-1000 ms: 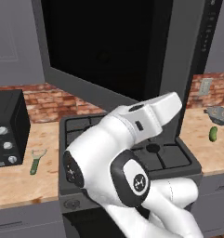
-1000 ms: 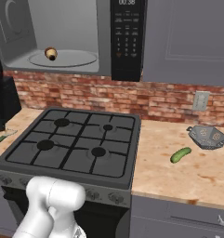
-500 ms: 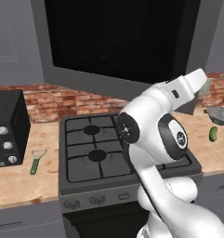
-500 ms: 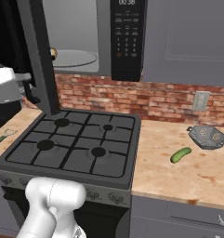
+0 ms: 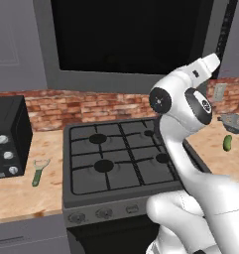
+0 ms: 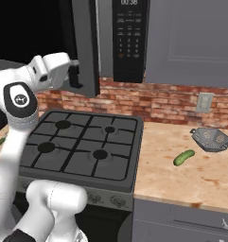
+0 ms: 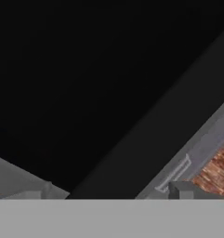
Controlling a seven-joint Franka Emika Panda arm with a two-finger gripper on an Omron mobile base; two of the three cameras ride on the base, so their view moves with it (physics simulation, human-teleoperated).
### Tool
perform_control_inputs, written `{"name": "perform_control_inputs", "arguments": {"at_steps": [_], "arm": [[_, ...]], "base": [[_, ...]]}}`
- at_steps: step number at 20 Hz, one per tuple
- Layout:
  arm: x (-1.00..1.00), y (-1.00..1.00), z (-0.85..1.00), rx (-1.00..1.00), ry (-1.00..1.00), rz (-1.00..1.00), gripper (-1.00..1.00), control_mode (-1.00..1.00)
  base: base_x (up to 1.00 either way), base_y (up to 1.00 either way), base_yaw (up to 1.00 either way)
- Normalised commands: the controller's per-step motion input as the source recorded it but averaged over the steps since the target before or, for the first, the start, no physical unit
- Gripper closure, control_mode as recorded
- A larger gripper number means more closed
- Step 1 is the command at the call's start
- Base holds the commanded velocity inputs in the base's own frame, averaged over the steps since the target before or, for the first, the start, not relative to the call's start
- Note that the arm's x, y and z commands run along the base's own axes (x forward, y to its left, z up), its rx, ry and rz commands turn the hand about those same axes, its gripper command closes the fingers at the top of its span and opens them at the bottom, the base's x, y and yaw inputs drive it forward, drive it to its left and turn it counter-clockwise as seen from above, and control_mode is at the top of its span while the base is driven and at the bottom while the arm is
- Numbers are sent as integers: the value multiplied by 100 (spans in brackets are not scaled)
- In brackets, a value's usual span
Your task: Close the microwave door.
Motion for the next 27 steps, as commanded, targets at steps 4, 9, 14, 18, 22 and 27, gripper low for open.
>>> {"name": "perform_control_inputs", "arguments": {"at_steps": [4,9,14,18,22,27], "arm": [[100,-79,1,0,7,4,-100,-100],[96,-68,2,0,6,7,-100,-100],[74,-59,0,2,5,8,-100,-100],[28,-34,0,1,0,5,-100,-100],[7,-19,0,0,0,2,-100,-100],[0,0,0,0,0,0,-100,-100]], "base": [[0,0,0],[0,0,0],[0,0,0],[0,0,0],[0,0,0],[0,0,0]]}}
